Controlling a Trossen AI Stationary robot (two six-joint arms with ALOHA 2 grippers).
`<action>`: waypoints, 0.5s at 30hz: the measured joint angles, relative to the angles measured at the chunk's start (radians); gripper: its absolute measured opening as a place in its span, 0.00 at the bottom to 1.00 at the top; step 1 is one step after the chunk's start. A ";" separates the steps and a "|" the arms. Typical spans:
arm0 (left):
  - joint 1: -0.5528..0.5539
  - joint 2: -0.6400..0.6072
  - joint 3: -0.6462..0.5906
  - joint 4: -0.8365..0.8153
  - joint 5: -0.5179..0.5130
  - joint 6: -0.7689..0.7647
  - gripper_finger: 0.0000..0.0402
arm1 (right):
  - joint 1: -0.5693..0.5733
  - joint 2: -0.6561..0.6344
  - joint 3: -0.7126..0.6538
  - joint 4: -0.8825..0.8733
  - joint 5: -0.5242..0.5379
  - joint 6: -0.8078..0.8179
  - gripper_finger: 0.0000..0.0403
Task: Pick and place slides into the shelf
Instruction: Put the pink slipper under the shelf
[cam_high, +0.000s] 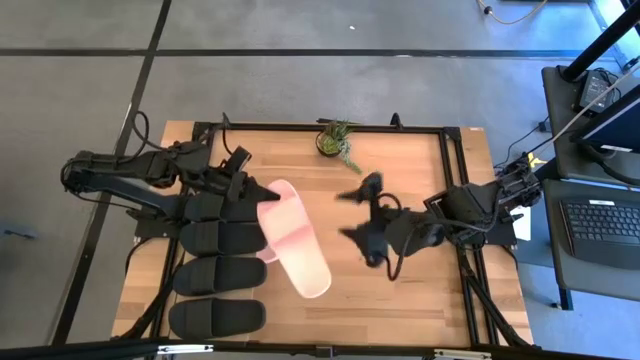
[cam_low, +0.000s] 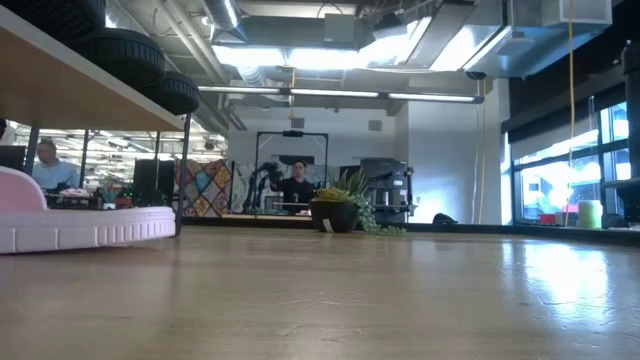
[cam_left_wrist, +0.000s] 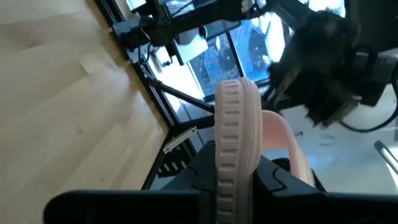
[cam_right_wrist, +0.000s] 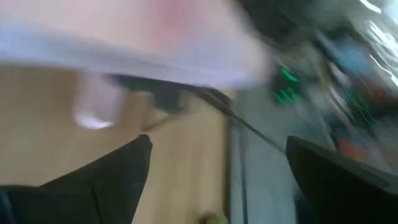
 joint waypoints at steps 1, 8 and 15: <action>-0.001 0.000 0.000 0.000 0.000 0.007 0.08 | 0.006 0.001 0.000 0.002 0.080 0.064 0.91; 0.000 -0.001 0.000 0.048 -0.002 0.085 0.08 | -0.017 -0.014 0.000 -0.048 -0.016 0.809 0.91; 0.020 -0.001 0.000 0.062 -0.003 0.250 0.08 | -0.017 -0.017 0.000 -0.041 -0.273 0.967 0.91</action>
